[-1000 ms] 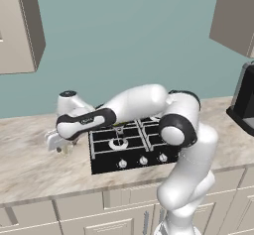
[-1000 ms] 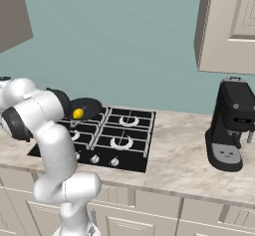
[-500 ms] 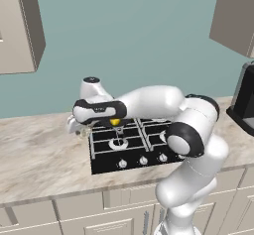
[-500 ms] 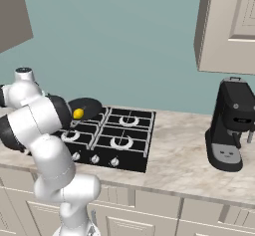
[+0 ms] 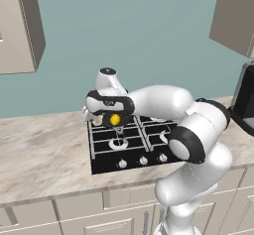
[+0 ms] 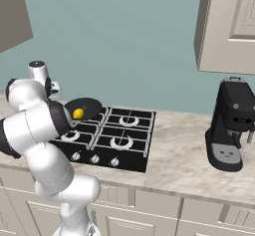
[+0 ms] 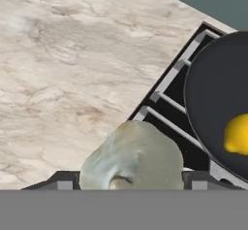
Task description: Put the lemon and garlic in the pan. Then turn on the rear left burner and set the heat to medium.
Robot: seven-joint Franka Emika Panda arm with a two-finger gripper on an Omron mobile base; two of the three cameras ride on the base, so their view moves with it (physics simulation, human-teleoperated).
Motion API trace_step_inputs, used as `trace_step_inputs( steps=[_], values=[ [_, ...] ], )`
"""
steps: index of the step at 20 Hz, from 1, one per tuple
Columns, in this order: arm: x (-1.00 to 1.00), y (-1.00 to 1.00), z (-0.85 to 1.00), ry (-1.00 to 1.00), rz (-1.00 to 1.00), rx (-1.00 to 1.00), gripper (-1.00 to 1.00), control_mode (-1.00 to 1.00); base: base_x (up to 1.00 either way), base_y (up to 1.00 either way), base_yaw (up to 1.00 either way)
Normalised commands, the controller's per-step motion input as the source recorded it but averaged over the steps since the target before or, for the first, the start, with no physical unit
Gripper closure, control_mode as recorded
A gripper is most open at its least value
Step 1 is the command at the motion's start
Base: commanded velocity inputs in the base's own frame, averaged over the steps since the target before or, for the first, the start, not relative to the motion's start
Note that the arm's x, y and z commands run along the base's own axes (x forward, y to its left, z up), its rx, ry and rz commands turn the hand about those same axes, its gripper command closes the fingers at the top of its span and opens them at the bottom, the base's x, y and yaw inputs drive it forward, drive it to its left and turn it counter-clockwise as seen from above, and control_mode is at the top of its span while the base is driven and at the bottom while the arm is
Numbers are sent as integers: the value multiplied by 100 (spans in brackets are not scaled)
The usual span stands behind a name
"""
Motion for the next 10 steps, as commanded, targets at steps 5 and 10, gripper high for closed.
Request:
trace_step_inputs(
  steps=[5, 10],
  values=[
    [24, -57, 22, 0, -1, 0, 100, -100, 0, 0, 0],
    [28, -64, 2, 0, -4, 0, 100, -100, 0, 0, 0]
  ],
)
